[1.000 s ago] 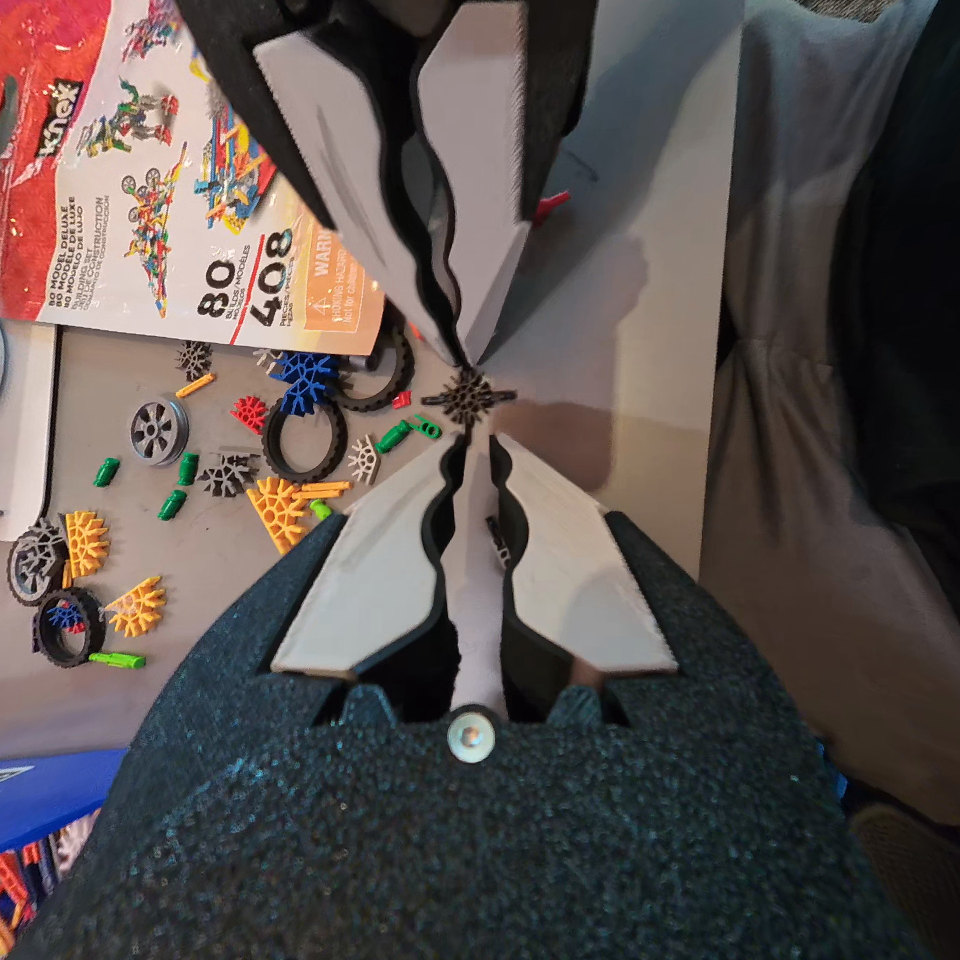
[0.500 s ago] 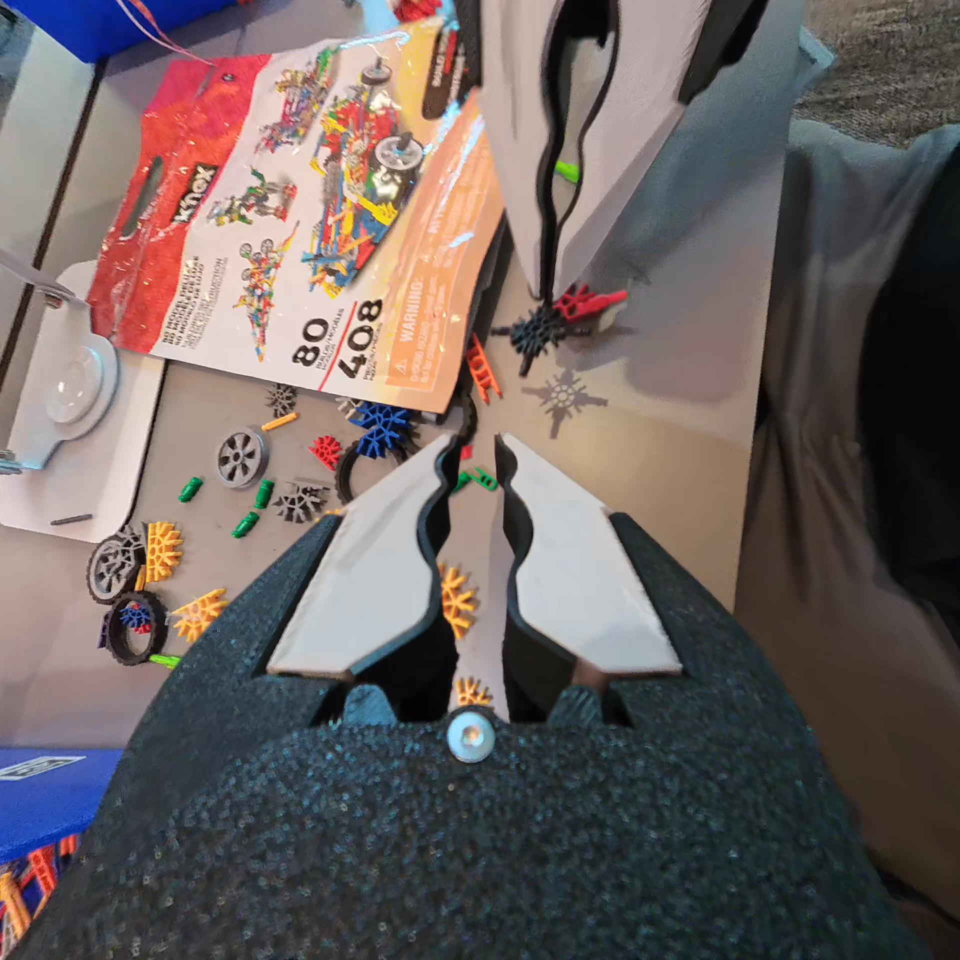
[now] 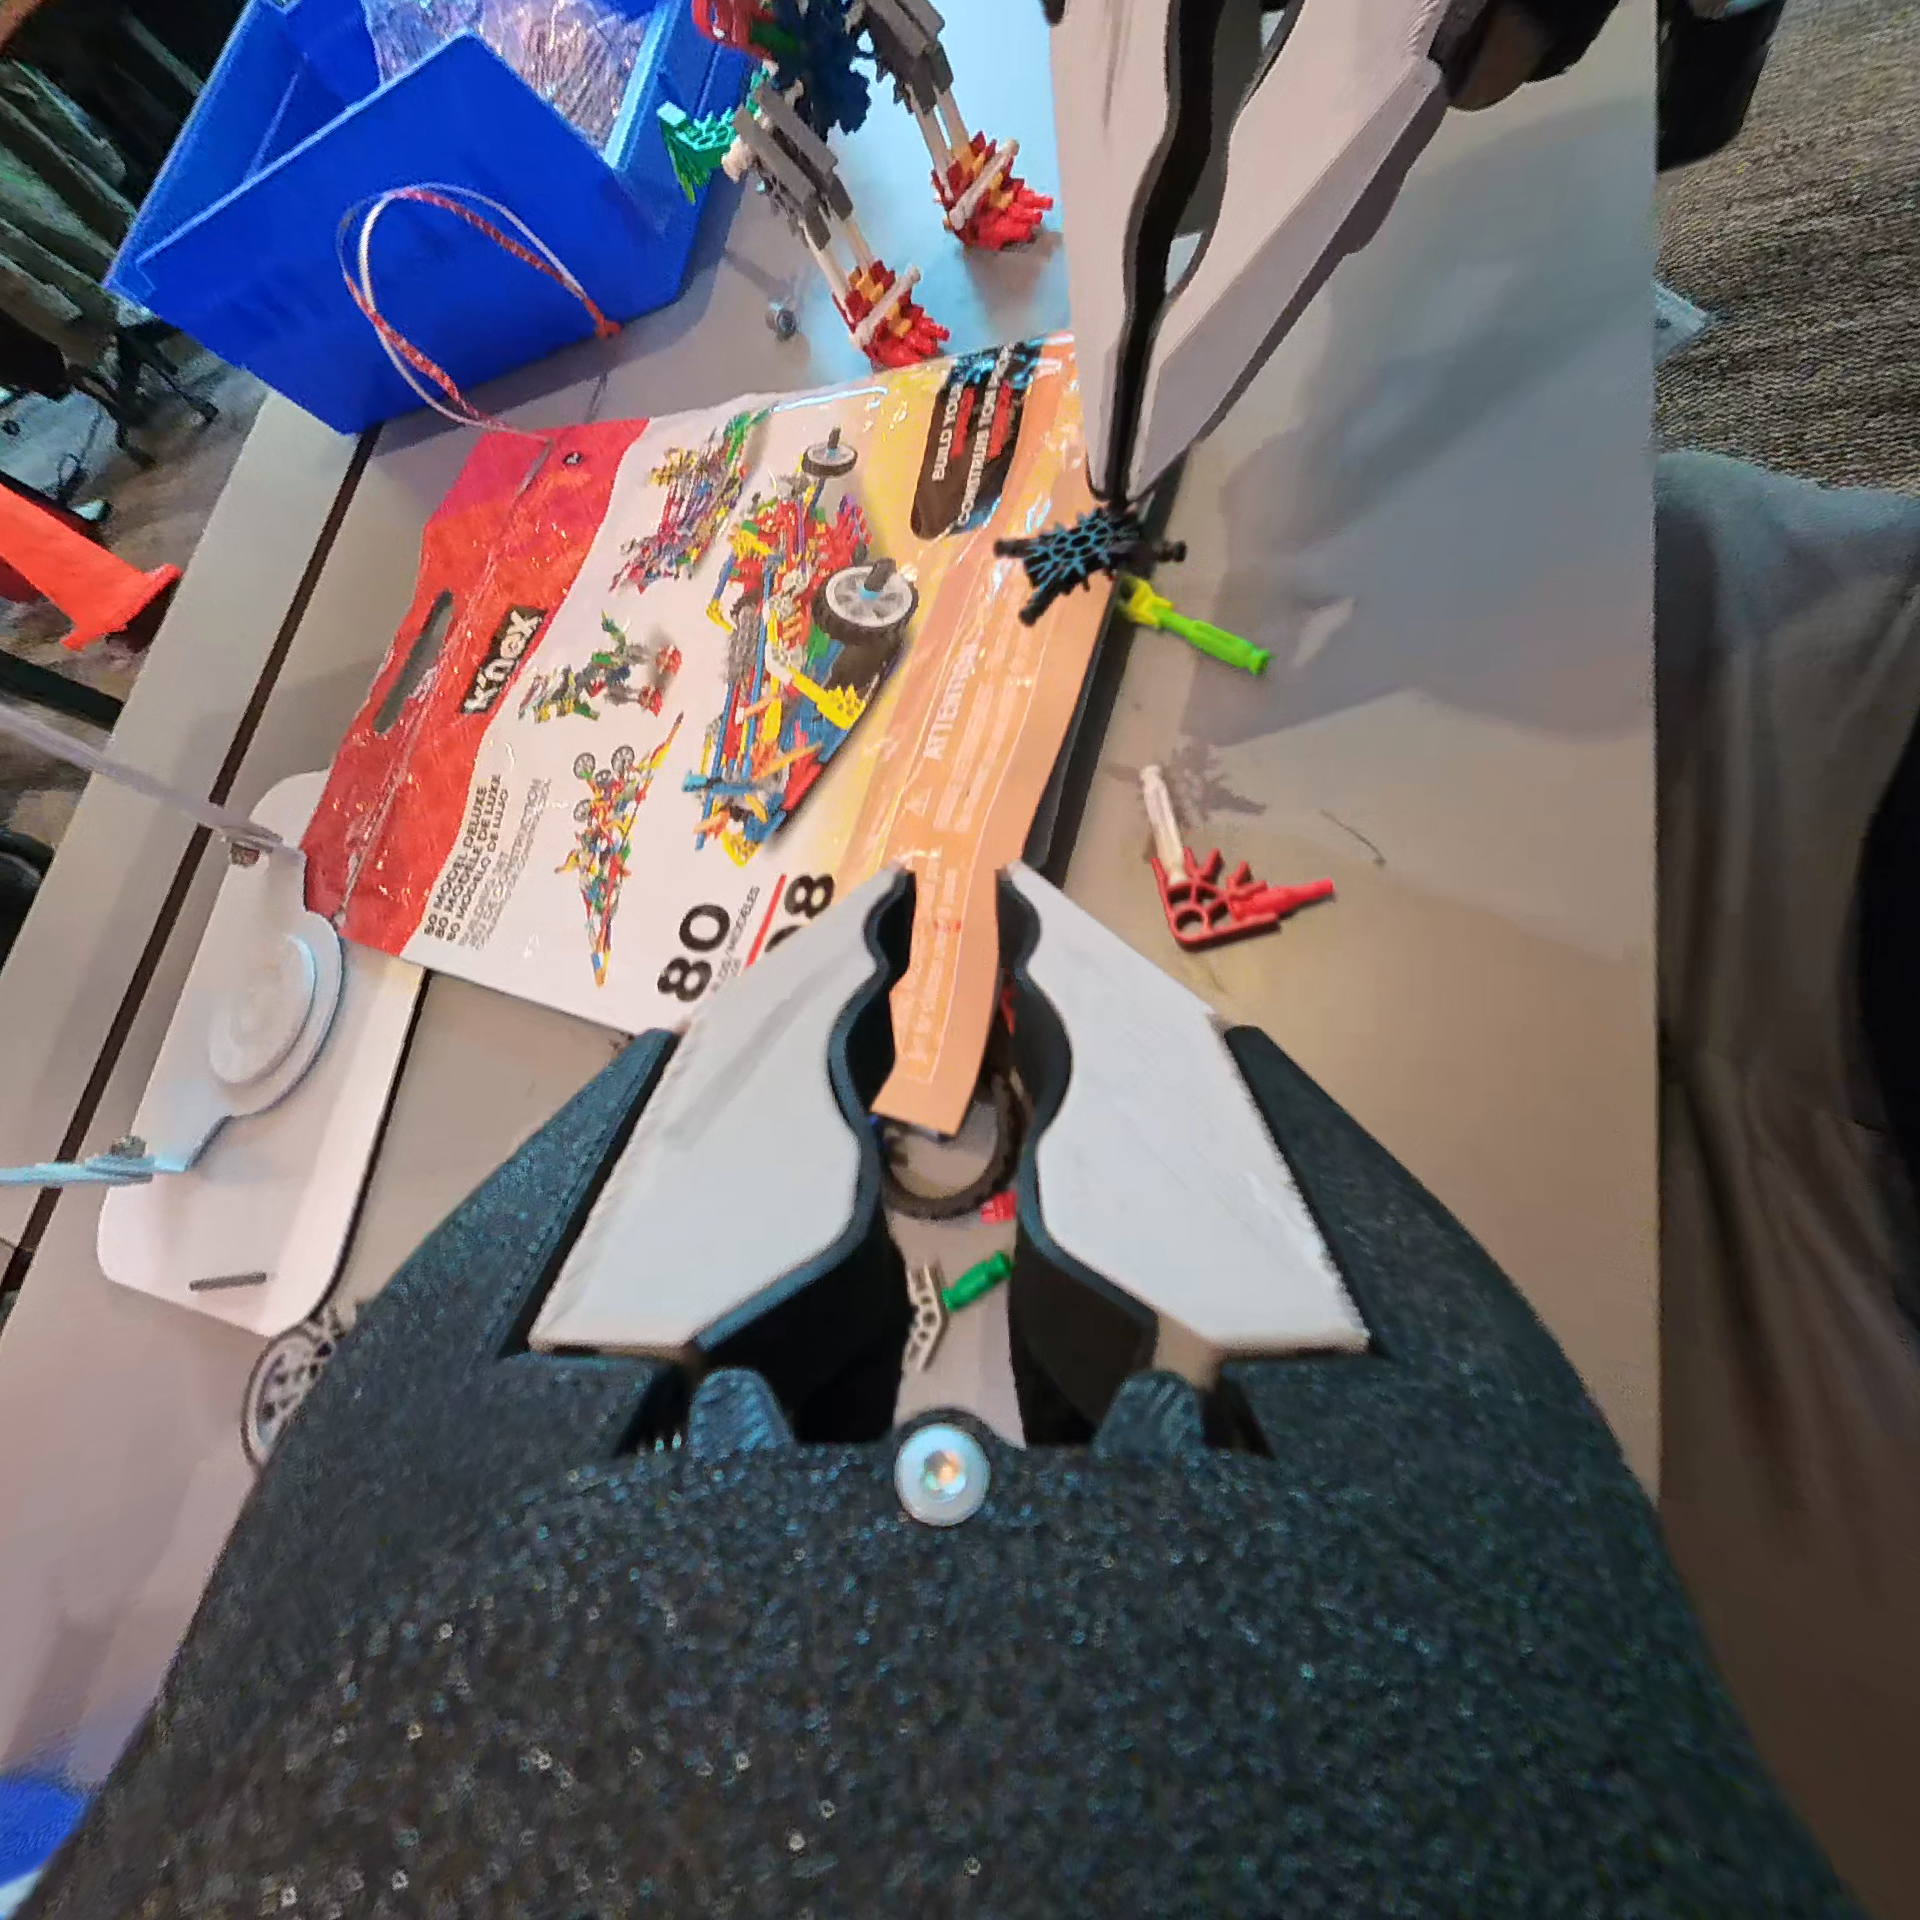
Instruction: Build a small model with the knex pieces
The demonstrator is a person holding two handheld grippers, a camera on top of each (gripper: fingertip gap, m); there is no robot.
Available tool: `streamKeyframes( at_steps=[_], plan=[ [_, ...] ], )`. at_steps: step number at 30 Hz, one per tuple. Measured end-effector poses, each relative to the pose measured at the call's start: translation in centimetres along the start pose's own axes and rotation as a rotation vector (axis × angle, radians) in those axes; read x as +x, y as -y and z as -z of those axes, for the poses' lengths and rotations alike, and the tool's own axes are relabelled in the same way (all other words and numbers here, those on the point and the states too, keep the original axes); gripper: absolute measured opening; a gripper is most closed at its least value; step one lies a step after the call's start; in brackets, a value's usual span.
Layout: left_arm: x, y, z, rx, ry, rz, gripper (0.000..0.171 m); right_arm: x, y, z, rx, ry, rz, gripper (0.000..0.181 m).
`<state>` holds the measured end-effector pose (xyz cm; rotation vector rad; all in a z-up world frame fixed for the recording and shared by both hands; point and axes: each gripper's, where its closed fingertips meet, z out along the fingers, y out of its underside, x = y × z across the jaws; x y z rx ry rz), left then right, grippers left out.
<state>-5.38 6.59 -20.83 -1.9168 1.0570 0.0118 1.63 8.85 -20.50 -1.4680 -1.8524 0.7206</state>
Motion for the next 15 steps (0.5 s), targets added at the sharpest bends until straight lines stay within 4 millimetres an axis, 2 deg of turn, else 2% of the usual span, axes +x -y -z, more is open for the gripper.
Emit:
streamKeyframes(
  at_steps=[5,9,15],
  plan=[
    [-0.1,1.1,-1.8,0.008,0.009,-0.045,0.014,1.5,-0.7,1.3,0.008,-0.044,-0.033,0.0],
    [-0.9,1.1,-2.6,-0.036,0.039,-0.08,0.014,2.3,-1.3,2.8,0.016,-0.082,-0.052,0.0],
    [-1.3,2.8,-3.9,-0.006,0.029,-0.119,0.014,3.5,-1.9,4.8,0.039,-0.132,-0.08,0.0]
  ],
)
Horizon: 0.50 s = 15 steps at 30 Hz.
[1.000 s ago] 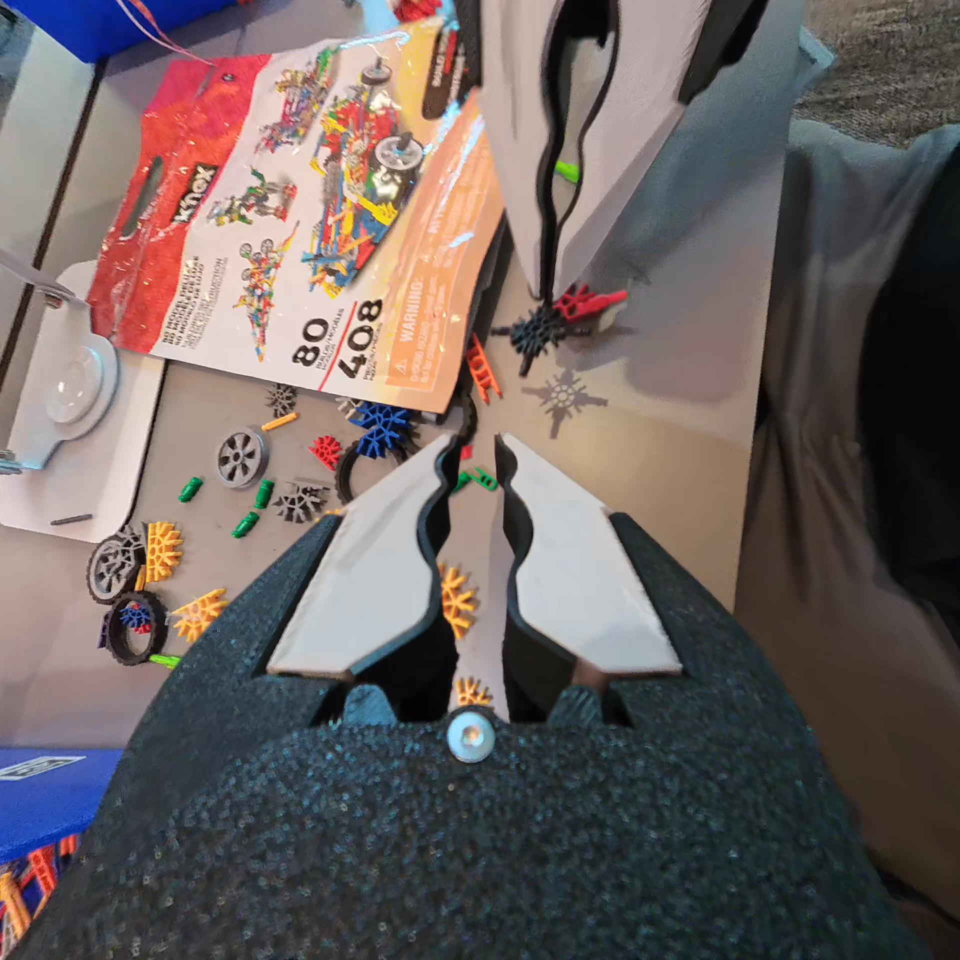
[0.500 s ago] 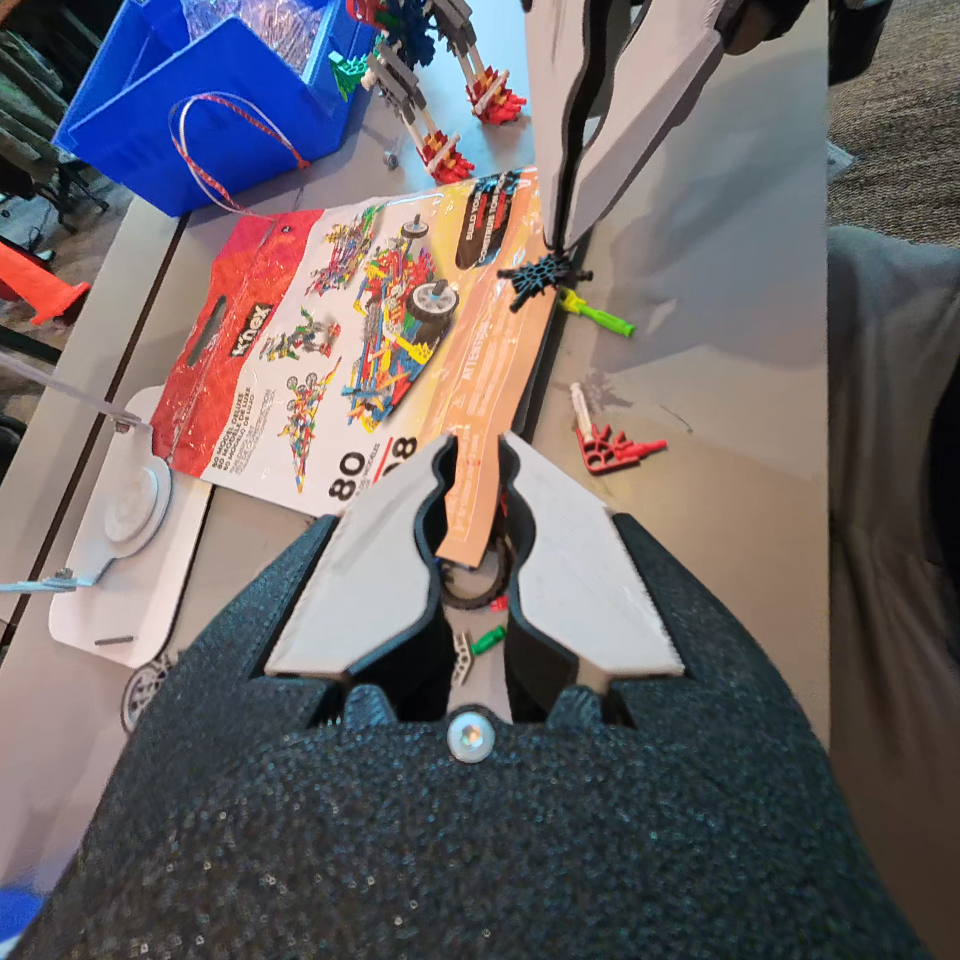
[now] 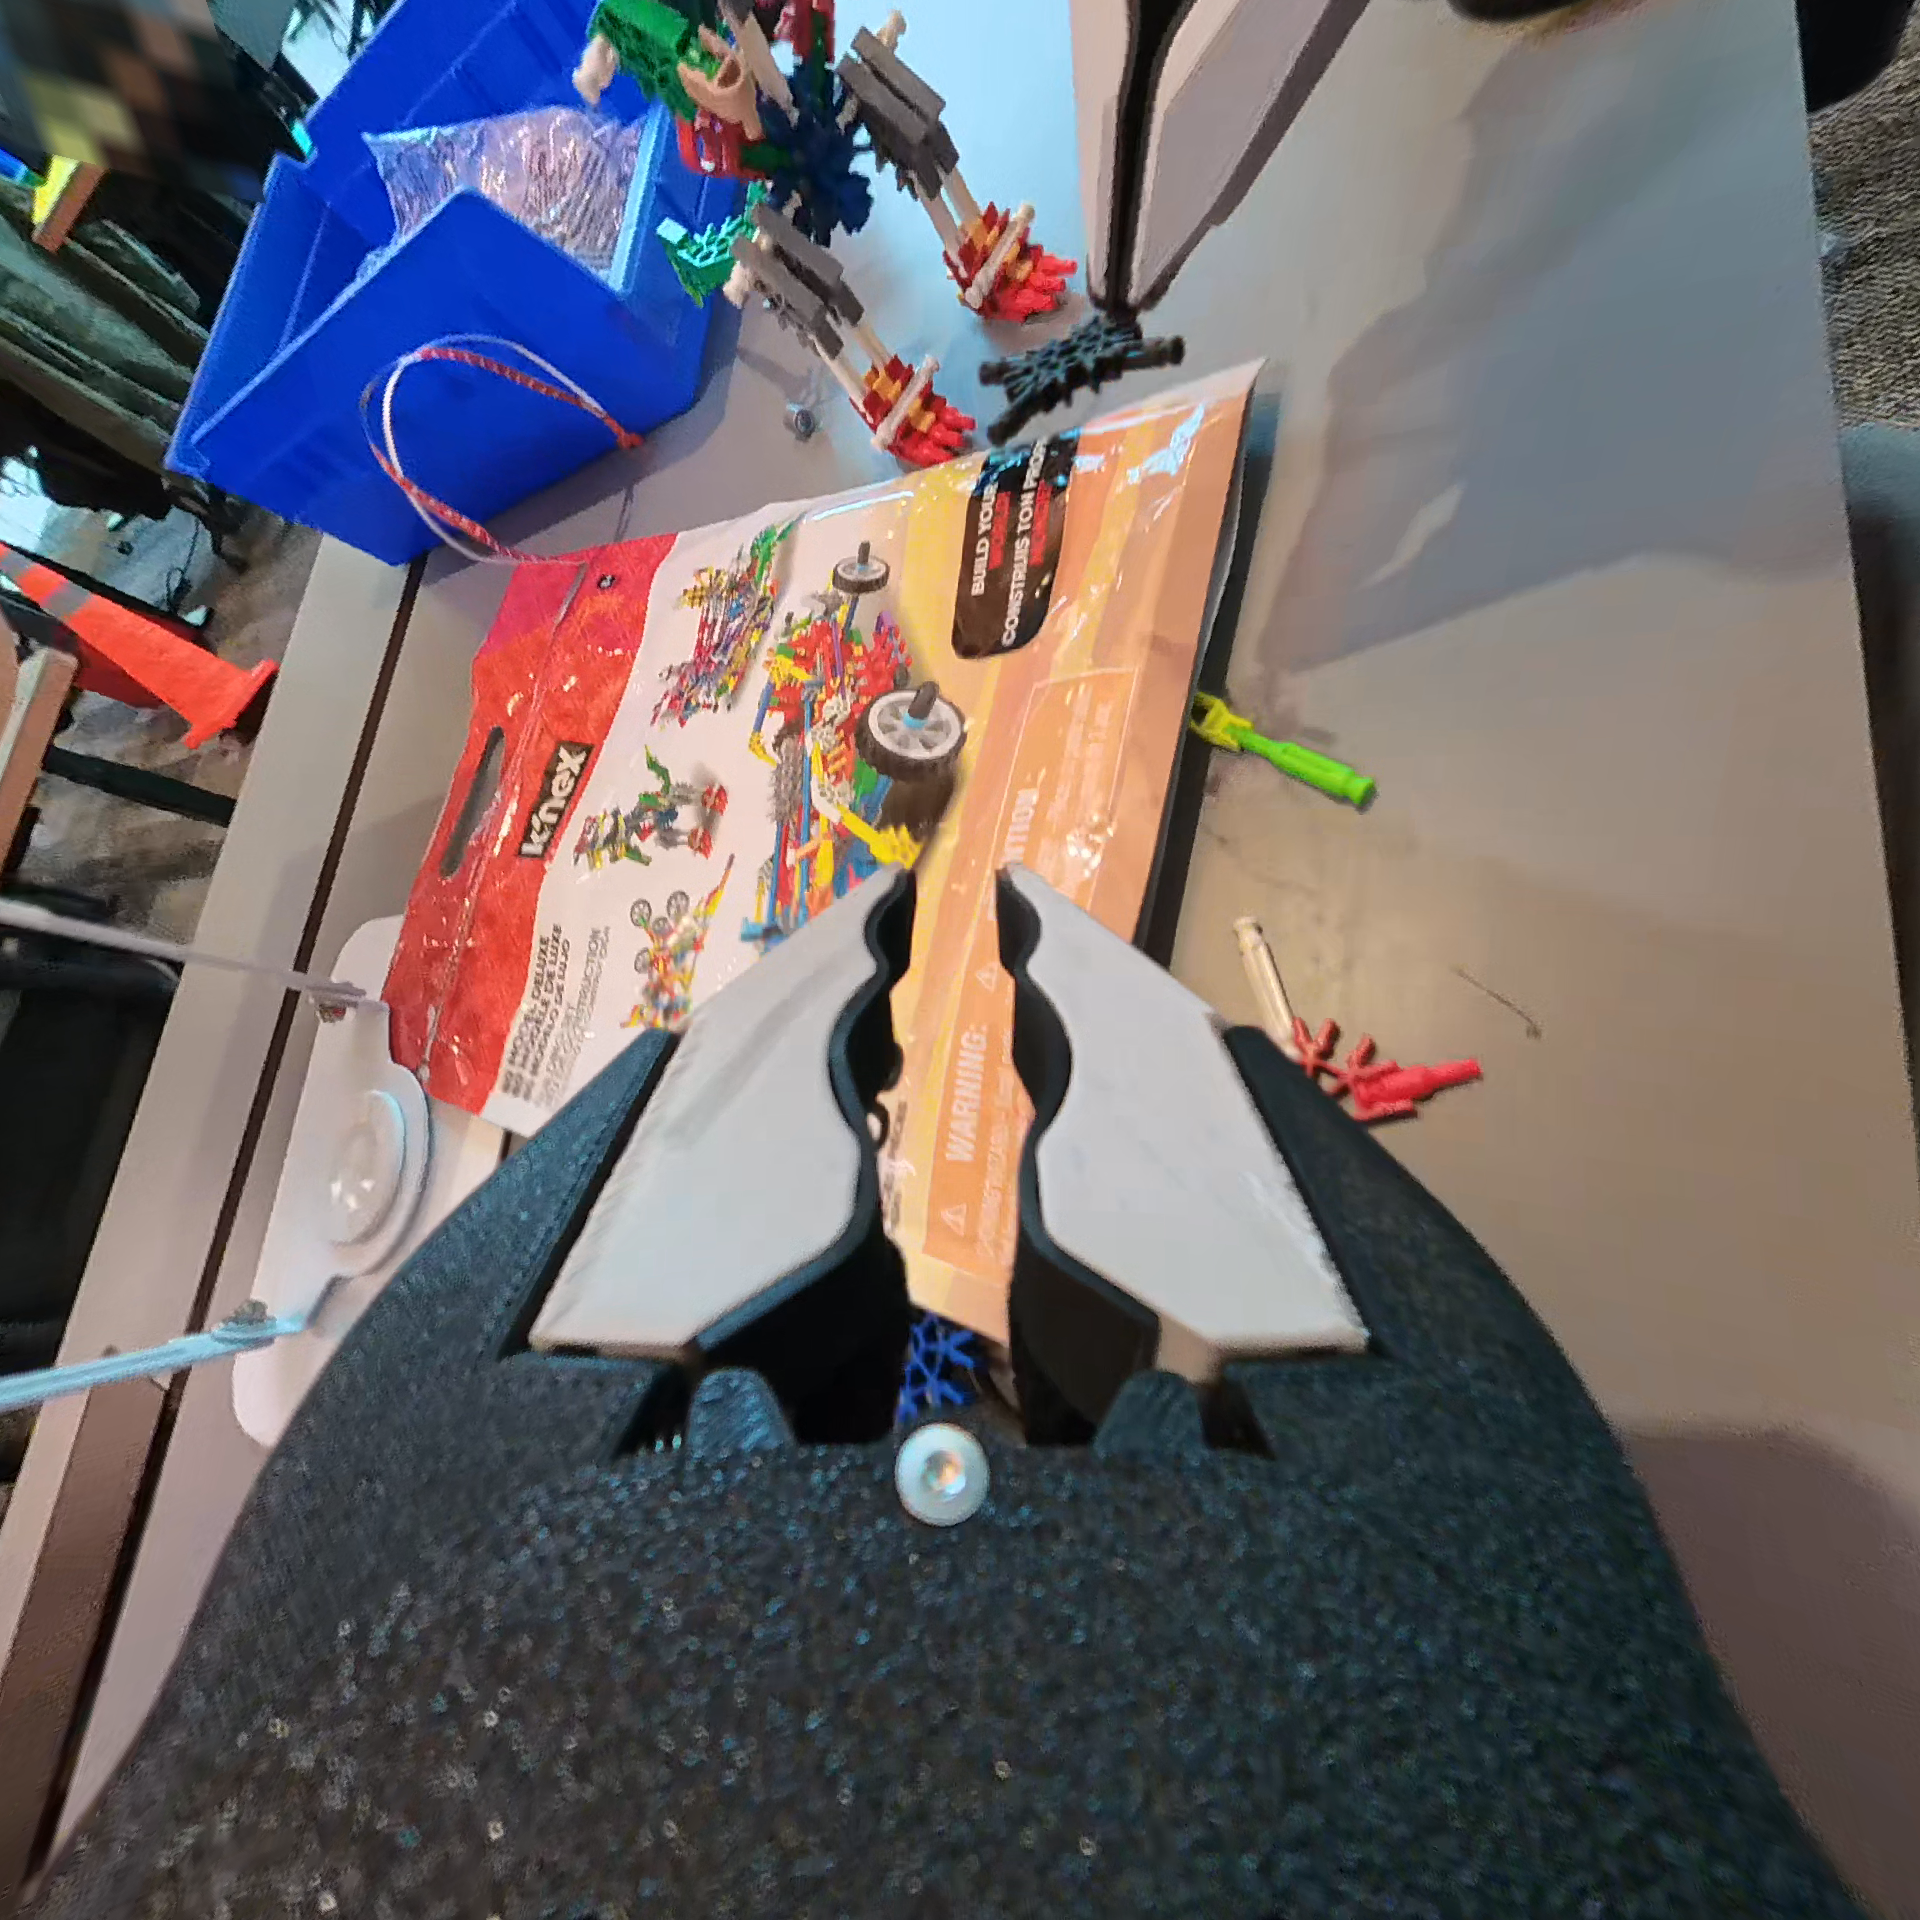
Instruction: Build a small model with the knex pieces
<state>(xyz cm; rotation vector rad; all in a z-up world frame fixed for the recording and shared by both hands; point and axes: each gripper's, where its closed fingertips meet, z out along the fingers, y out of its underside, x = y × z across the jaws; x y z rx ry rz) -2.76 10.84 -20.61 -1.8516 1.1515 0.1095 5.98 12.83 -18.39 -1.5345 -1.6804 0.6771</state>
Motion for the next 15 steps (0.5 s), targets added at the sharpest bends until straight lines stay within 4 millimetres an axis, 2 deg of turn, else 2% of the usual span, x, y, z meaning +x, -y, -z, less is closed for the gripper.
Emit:
streamKeyframes(
  at_steps=[12,15],
  plan=[
    [-2.8,4.5,-3.1,0.064,0.116,-0.114,0.015,3.2,0.5,4.5,0.069,-0.084,-0.016,0.0],
    [-3.9,6.6,-3.5,0.112,0.167,-0.148,0.017,4.2,1.1,5.9,0.087,-0.102,-0.017,0.0]
  ],
)
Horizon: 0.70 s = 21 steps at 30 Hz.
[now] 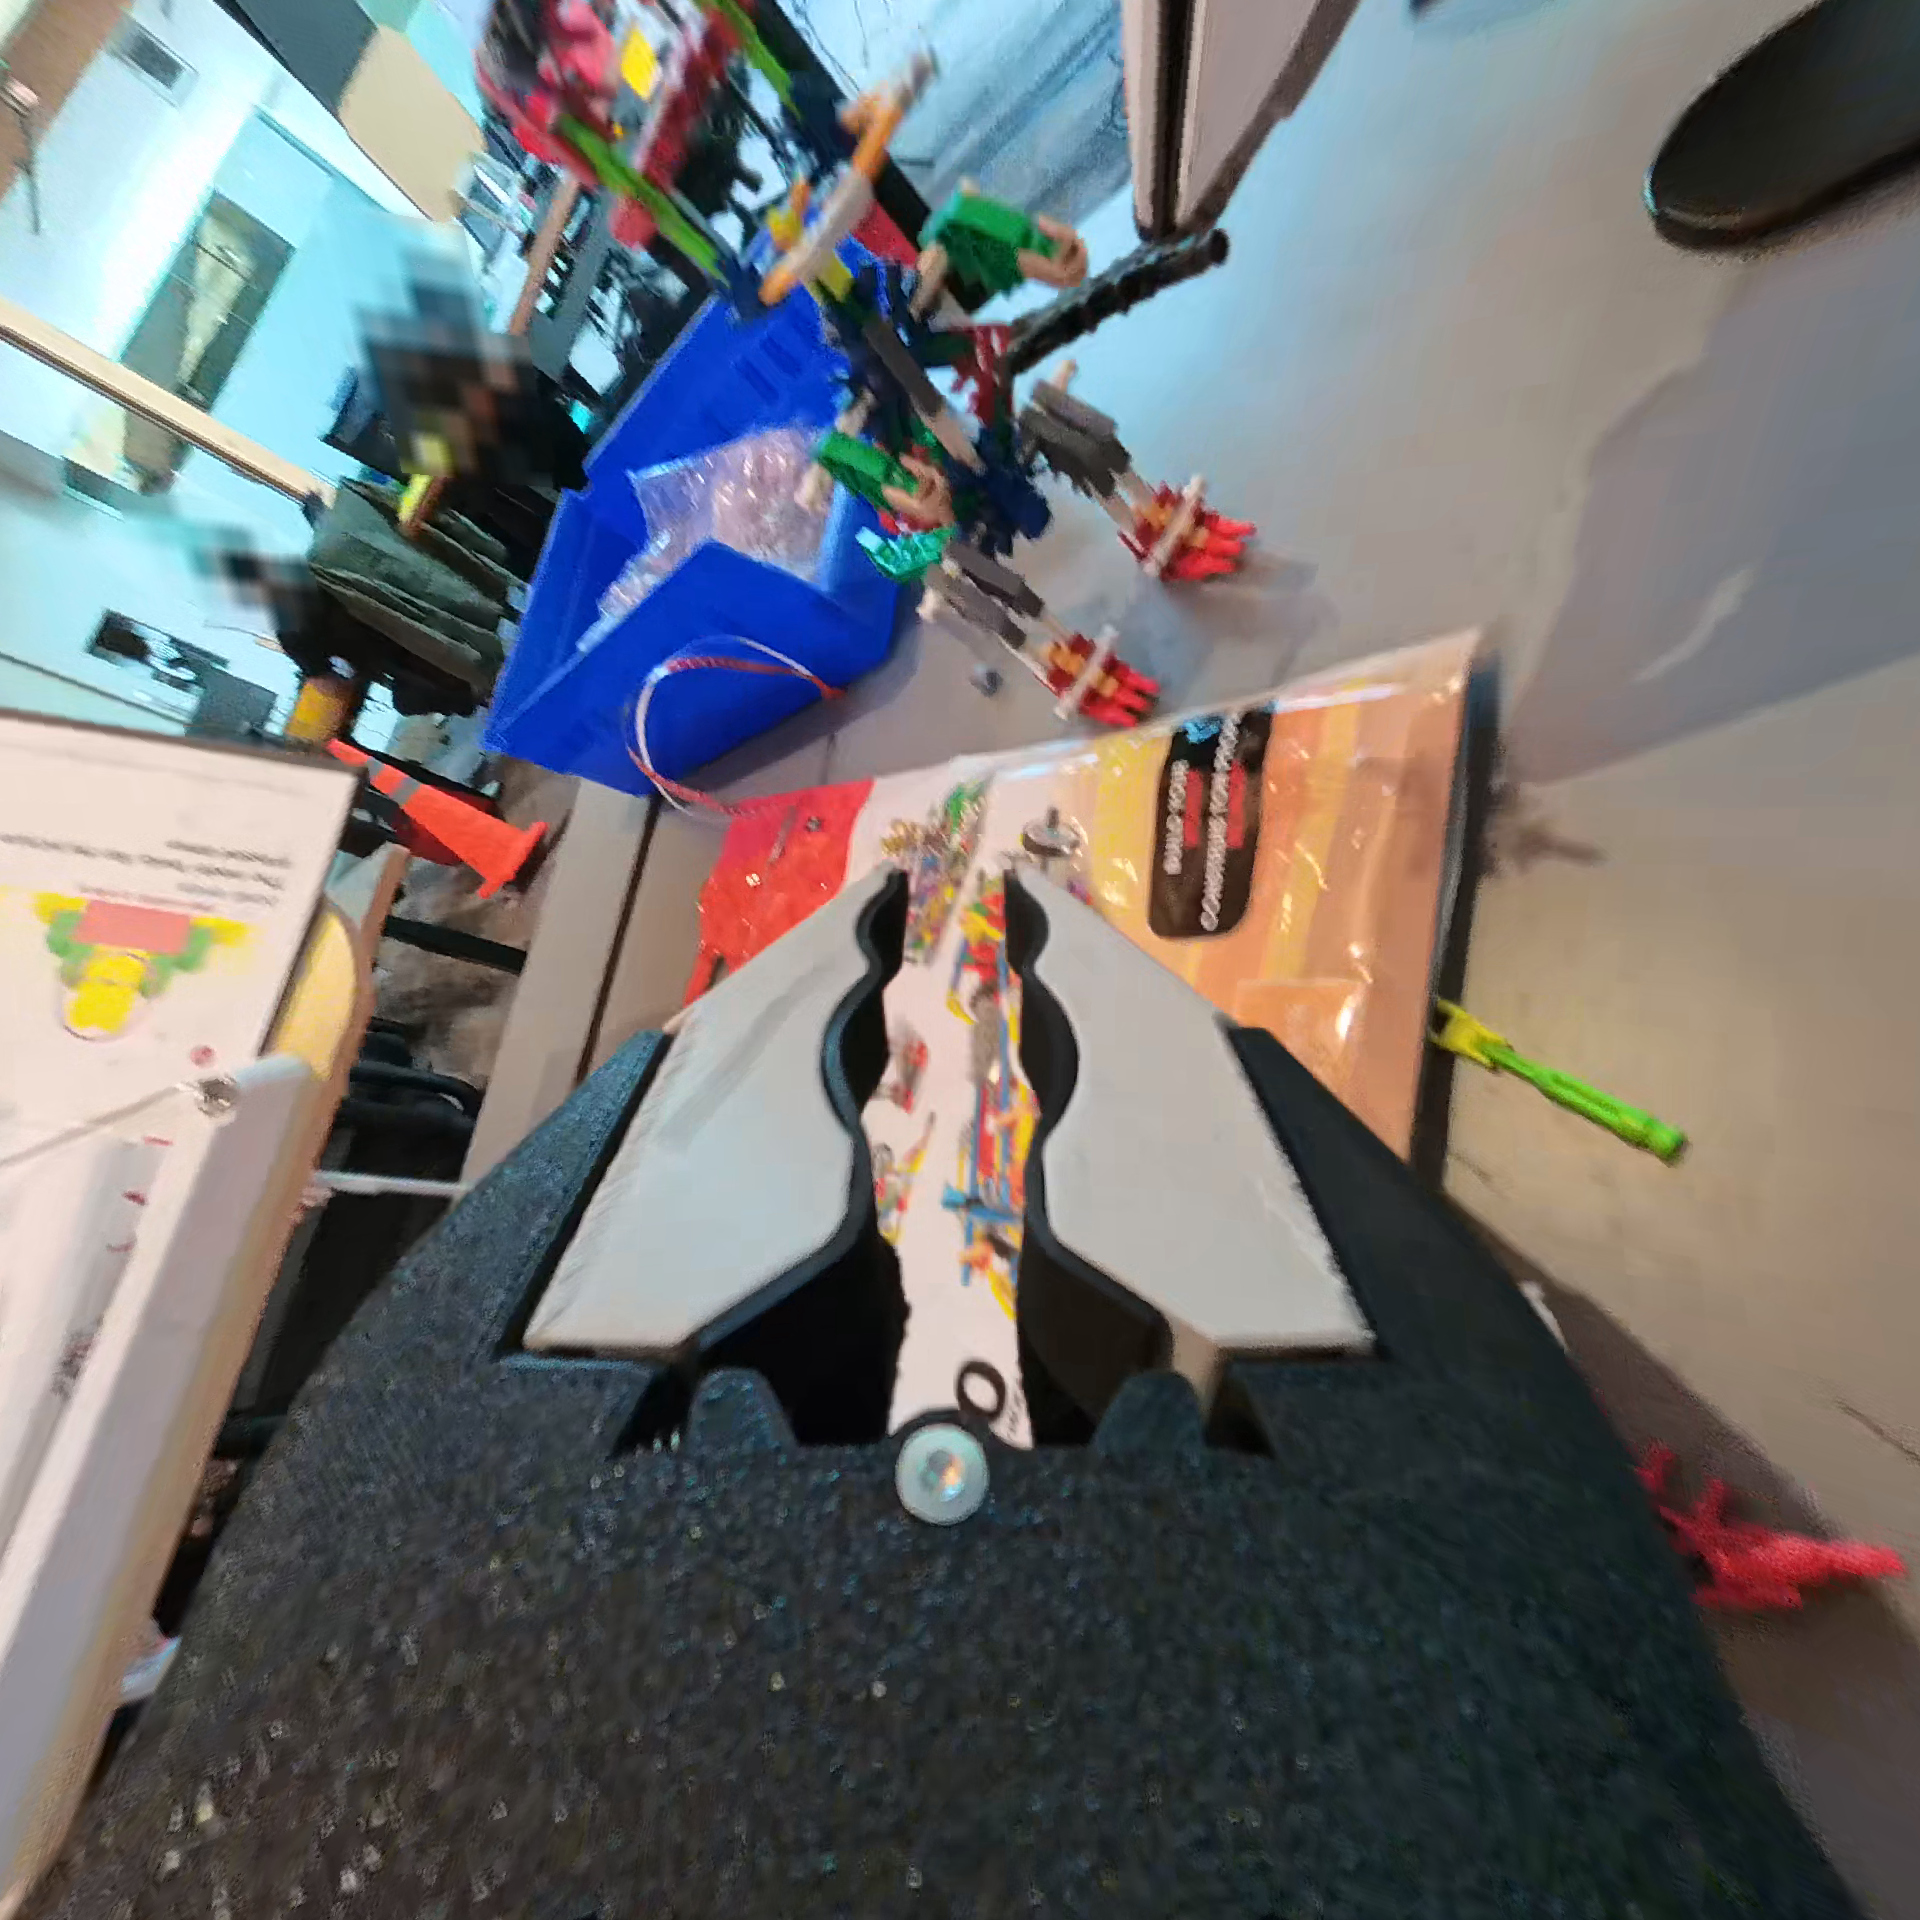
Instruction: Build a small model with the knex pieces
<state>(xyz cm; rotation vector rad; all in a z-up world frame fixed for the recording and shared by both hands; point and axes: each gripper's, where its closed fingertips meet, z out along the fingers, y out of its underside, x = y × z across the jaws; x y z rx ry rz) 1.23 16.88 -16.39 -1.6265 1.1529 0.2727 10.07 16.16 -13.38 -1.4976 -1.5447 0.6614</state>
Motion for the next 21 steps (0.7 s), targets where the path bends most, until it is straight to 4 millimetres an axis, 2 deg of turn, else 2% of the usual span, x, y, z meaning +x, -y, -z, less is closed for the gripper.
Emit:
streamKeyframes(
  at_steps=[4,11,15,21],
  plan=[
    [-1.9,2.5,-0.8,0.059,0.055,-0.038,0.022,1.7,0.8,1.6,0.008,-0.035,0.027,0.0],
    [-3.1,6.6,-2.9,0.143,0.075,-0.135,0.022,5.5,1.1,3.3,-0.041,-0.048,0.076,0.0],
    [-3.4,7.8,-4.4,0.17,0.08,-0.173,0.022,7.7,0.6,3.6,-0.094,-0.067,0.023,0.0],
    [-3.7,8.9,-6.1,0.201,0.102,-0.231,0.025,8.9,0.1,3.1,-0.15,-0.091,-0.104,0.0]
  ],
)
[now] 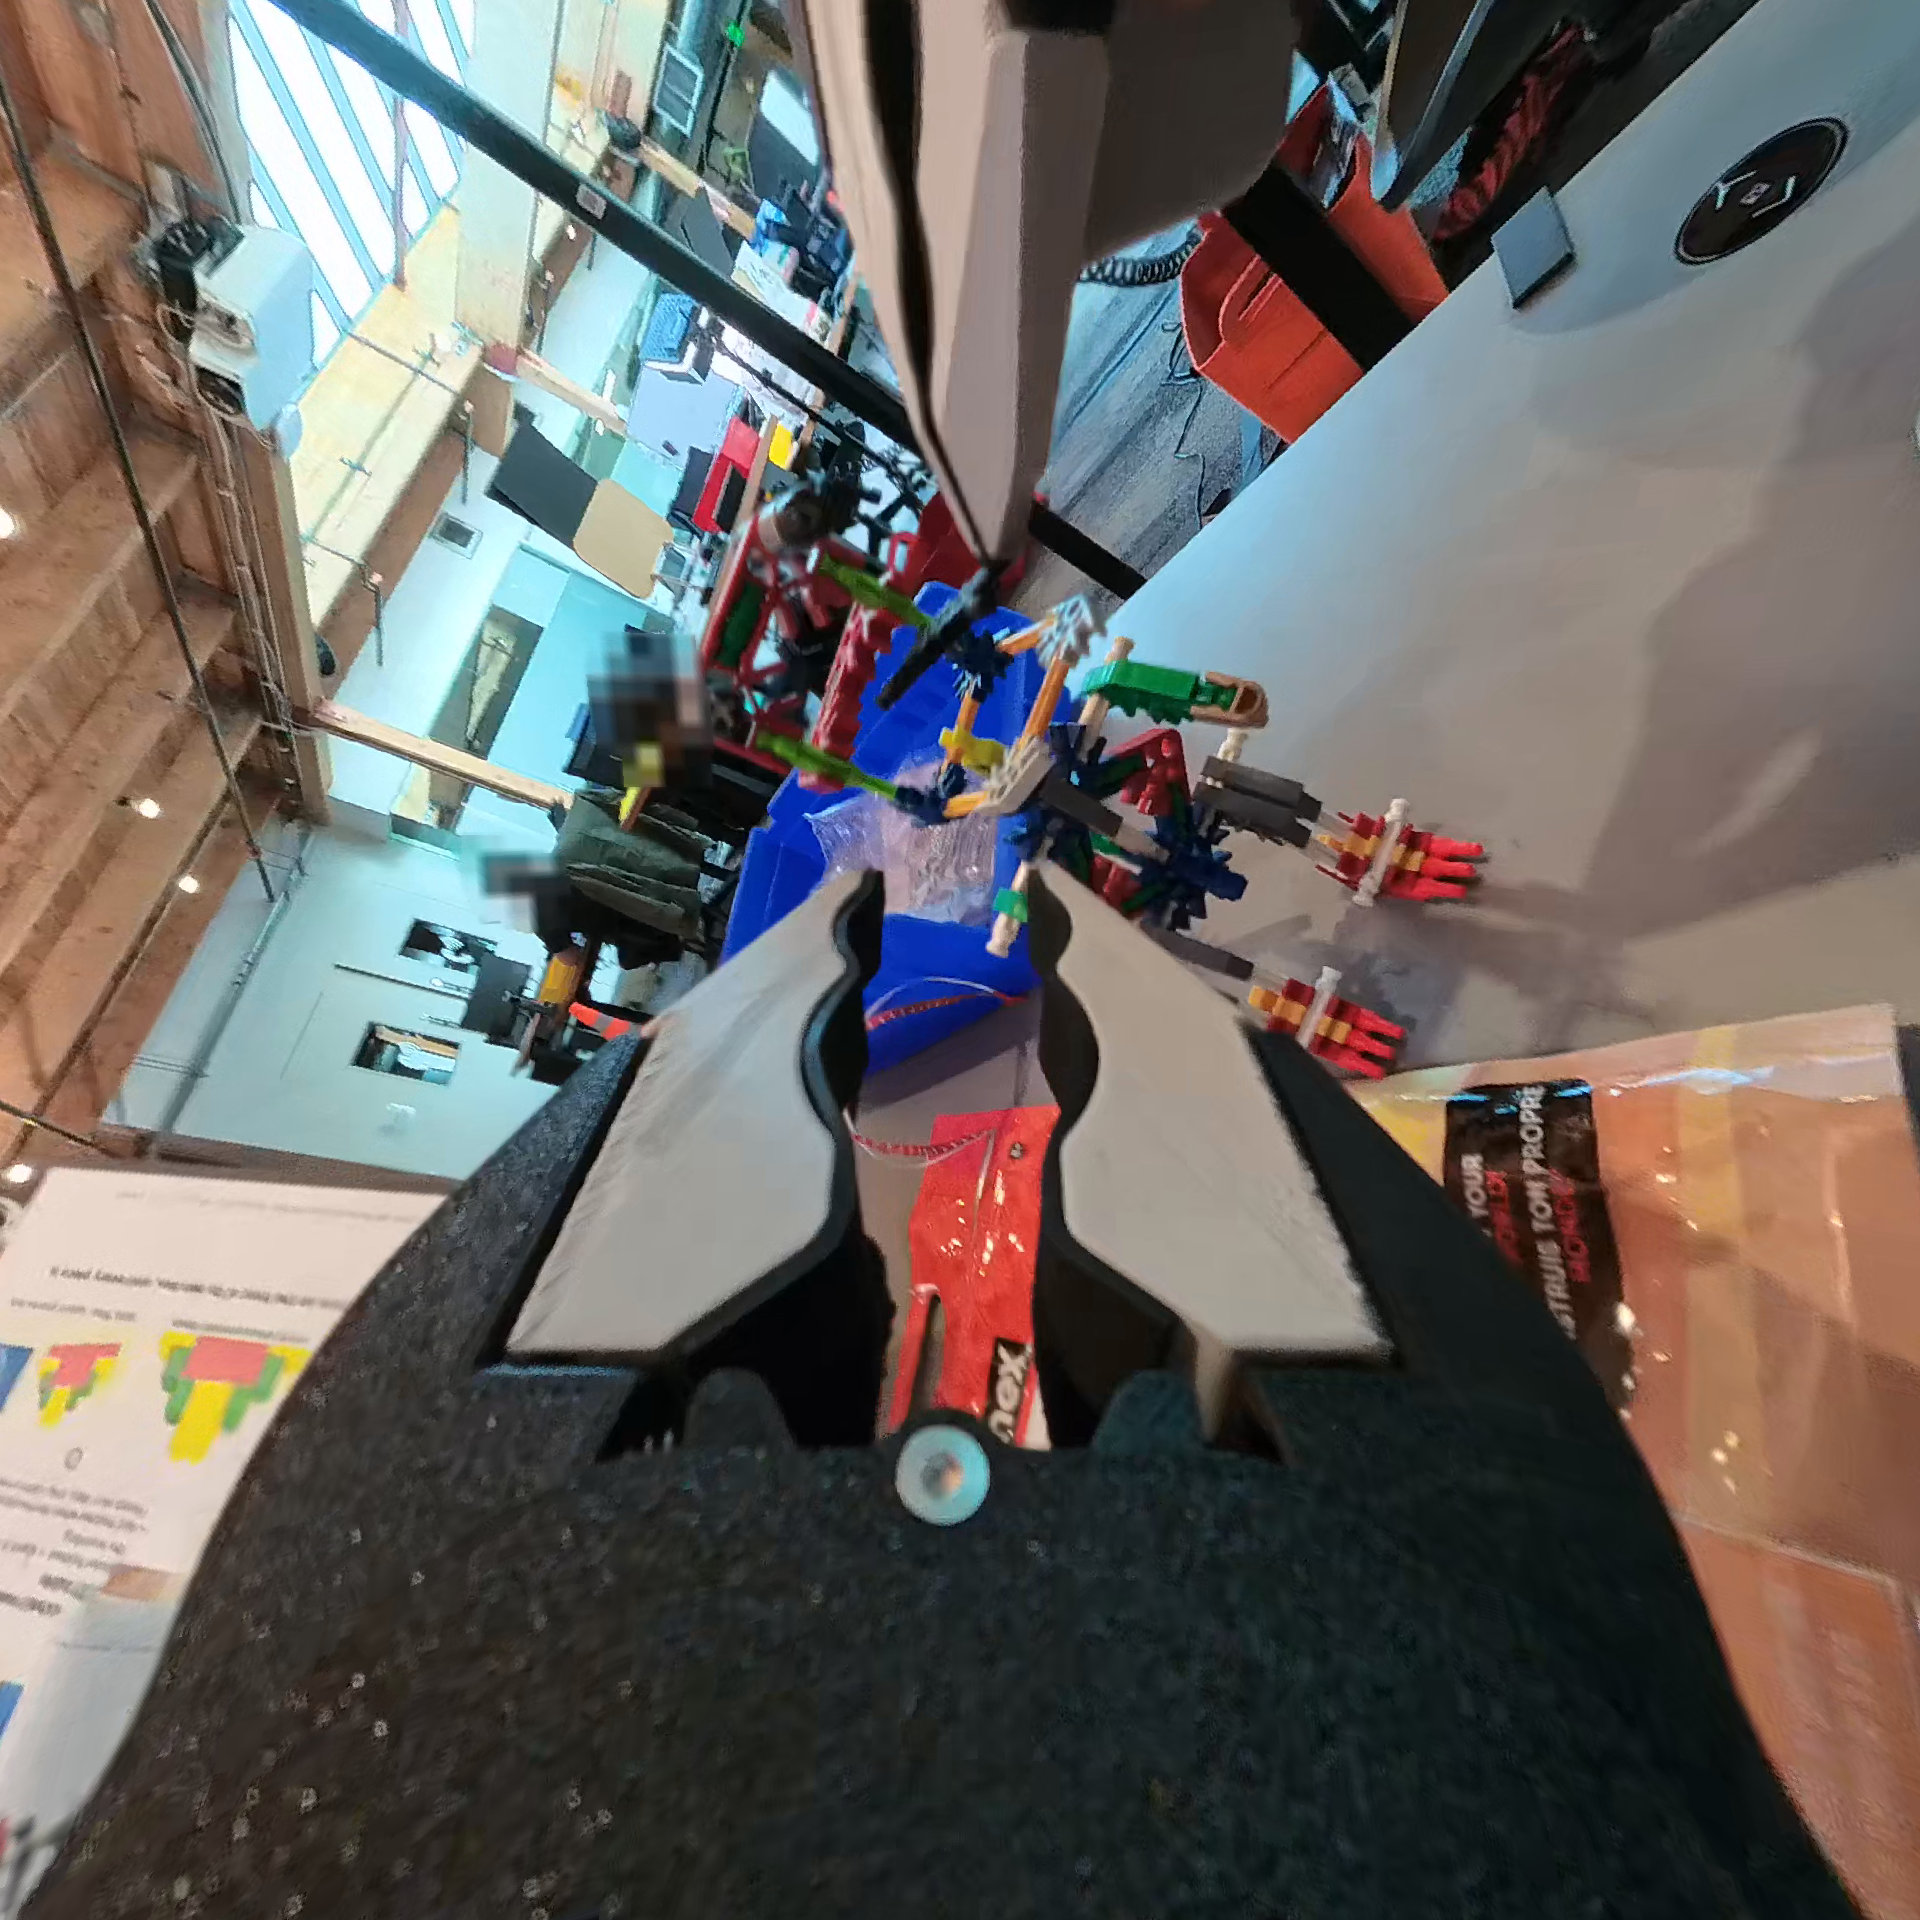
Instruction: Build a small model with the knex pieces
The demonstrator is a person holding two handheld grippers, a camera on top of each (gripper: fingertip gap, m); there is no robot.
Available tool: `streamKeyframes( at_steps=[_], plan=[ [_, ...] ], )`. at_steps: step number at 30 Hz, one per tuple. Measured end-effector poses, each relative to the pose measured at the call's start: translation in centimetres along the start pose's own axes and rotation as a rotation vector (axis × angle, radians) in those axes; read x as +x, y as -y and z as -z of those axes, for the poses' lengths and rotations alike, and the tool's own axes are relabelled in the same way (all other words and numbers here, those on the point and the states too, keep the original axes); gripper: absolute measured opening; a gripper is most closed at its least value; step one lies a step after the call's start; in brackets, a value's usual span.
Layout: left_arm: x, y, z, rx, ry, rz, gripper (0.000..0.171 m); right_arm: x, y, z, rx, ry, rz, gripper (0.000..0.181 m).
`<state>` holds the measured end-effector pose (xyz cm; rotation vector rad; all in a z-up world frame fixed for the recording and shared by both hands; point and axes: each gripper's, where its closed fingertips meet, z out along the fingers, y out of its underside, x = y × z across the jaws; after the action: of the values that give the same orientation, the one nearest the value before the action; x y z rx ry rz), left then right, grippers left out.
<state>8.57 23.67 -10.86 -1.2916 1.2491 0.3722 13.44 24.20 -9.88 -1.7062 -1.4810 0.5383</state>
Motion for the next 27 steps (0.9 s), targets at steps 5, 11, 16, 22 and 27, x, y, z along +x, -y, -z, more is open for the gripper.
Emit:
streamKeyframes(
  at_steps=[5,11,16,22,27],
  plan=[
    [-0.3,1.1,-0.8,0.037,0.019,-0.053,0.026,0.0,-0.1,-0.9,-0.023,-0.006,-0.08,0.0],
    [0.4,1.1,-1.8,0.06,-0.001,-0.073,0.025,0.4,-0.3,-1.1,-0.071,-0.056,-0.098,0.0],
    [1.3,1.6,-2.1,0.087,-0.014,-0.109,0.011,0.3,-0.9,-1.1,-0.136,-0.075,-0.08,0.0],
    [1.7,1.9,-2.4,0.062,-0.022,-0.105,0.009,0.3,-1.3,-0.9,-0.182,-0.087,-0.081,0.0],
    [2.3,2.5,-2.8,0.047,-0.001,-0.109,0.01,0.5,-1.6,-0.7,-0.225,-0.137,-0.067,0.0]
  ],
)
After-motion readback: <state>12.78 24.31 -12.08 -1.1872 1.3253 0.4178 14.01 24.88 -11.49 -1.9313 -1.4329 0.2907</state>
